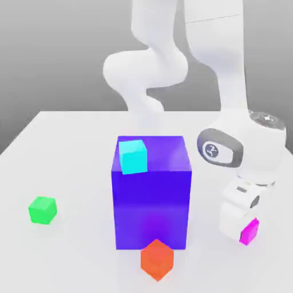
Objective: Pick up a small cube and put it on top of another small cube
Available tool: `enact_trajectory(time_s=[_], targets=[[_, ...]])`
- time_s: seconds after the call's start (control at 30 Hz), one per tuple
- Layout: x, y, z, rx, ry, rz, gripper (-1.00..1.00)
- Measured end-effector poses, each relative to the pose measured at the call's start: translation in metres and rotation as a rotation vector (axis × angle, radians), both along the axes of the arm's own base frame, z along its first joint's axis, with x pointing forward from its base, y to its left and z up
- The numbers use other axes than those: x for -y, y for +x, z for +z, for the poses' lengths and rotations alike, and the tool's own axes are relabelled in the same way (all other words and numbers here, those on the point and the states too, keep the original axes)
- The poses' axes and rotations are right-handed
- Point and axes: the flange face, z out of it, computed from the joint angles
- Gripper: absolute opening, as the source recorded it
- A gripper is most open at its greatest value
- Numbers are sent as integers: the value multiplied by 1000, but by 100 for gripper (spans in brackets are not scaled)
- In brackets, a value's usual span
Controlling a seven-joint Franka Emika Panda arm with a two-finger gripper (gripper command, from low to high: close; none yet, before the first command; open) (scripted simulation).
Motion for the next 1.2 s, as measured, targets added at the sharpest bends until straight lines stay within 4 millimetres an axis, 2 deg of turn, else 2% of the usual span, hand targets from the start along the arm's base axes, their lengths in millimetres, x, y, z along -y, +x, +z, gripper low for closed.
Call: enact_trajectory(time_s=[0.1,0.43,0.5,0.53,0.6,0.73,0.9,0.97,1.03,1.1,1.13,1.2], targets=[[0,0,0,1,0,0,-100],[0,2,63,5,1,-3,-100],[4,20,80,49,22,-37,-100],[14,31,86,66,26,-75,-100],[45,54,95,92,26,-171,-100],[127,95,113,140,16,-397,-100],[228,119,136,198,-3,-655,-100],[274,113,139,193,-18,-773,-100],[328,99,140,181,-32,-912,-100],[403,68,139,156,-47,-1116,-100],[431,49,138,138,-49,-1205,-100],[469,15,134,105,-45,-1342,-100]])
